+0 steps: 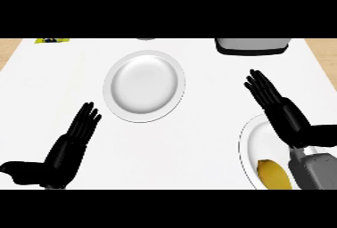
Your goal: Pick the lemon from the plate and place it in the plate
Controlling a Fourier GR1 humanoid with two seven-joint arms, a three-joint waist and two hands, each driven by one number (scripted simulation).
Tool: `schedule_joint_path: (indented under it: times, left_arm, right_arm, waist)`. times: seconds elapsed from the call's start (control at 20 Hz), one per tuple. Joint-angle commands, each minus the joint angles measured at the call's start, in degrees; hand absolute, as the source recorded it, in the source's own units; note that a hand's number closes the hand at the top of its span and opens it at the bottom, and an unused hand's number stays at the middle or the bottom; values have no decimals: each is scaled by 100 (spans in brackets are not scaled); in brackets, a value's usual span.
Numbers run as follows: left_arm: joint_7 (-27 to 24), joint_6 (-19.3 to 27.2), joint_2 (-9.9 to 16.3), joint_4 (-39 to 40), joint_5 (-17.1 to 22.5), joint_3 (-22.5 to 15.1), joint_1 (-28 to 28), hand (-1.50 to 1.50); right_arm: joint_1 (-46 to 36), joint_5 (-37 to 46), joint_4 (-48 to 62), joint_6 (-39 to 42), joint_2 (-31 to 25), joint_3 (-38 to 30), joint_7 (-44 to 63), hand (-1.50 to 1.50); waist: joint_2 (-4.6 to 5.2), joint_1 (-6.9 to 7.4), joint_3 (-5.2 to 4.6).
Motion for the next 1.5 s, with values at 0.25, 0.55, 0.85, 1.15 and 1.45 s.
schedule_joint_path:
  times: [0.25,0.55,0.85,1.15,1.45]
  left_arm:
    - [242,328,1065,-156,-777,866,-1213,0]
    - [584,343,1121,-5,-765,901,-1342,0]
    - [987,237,1173,157,-726,975,-1941,0]
    - [691,158,868,476,-970,949,-1988,0]
    - [682,173,848,525,-959,966,-2060,0]
  right_arm:
    - [-291,-1483,-1559,1217,987,891,219,150]
    - [1671,882,-1954,-406,248,1236,308,-150]
    - [2750,58,-2119,-234,718,916,-1050,-150]
    - [2836,-32,-3202,-321,-98,-236,-400,-150]
    - [2736,71,-3126,490,-1965,-1162,715,-150]
  waist:
    - [-4,33,-10]
    - [0,-254,-22]
    - [40,-77,-23]
    - [41,5,-33]
    - [53,-34,-46]
